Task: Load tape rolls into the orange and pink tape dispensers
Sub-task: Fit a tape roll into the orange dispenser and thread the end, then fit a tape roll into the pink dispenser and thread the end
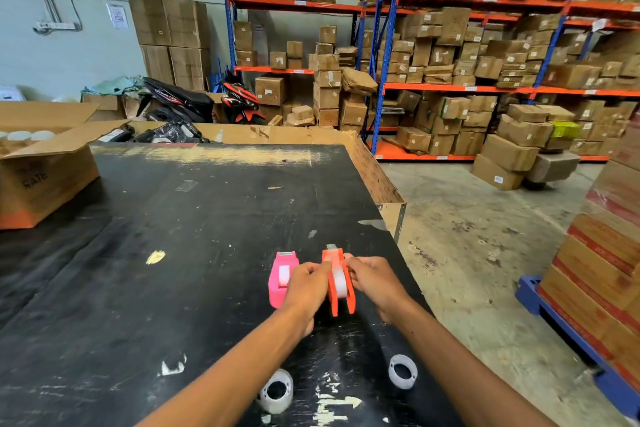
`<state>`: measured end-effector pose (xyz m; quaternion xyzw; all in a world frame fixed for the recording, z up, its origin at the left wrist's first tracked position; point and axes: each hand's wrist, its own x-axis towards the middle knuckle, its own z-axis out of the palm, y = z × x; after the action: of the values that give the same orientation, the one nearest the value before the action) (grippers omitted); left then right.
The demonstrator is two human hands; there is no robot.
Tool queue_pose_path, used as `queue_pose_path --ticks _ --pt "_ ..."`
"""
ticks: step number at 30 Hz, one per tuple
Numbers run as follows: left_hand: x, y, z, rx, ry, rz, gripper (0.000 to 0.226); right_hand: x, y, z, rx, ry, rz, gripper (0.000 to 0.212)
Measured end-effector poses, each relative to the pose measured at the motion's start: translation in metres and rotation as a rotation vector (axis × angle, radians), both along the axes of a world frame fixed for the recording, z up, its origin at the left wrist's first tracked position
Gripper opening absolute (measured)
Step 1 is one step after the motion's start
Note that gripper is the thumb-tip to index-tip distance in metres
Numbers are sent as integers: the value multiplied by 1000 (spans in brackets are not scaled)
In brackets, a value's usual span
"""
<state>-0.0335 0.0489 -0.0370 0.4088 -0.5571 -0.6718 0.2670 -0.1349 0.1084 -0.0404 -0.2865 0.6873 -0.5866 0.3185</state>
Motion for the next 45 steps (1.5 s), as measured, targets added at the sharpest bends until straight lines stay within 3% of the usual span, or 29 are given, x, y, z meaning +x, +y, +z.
queue_pose_path --ticks 6,19,24,28,32,35,38,41,45 --pt "-15 -4 -8 -7 -83 16 39 -8 -14 -13 31 -28 -25 36" --pt "-14 -7 -9 -128 -149 -75 32 -14 -21 -21 73 -9 -27 35" --pt "8 -21 7 -362 -168 -82 23 -20 -21 -4 34 266 -141 41" --pt "43 -51 15 -546 -287 -77 62 -4 -38 19 -30 444 -77 24" --pt "71 -78 3 -600 -577 -416 94 27 -64 25 193 569 160 19" --pt "79 -84 -13 -676 -569 -516 75 46 -78 20 400 637 201 20" --pt "85 -83 -23 -728 -484 -453 53 62 -85 14 474 682 149 23" --pt "90 -86 -30 -795 -506 -426 55 69 -88 11 505 749 59 36" --pt "93 -90 -32 -820 -514 -416 63 72 -92 10 534 820 25 35"
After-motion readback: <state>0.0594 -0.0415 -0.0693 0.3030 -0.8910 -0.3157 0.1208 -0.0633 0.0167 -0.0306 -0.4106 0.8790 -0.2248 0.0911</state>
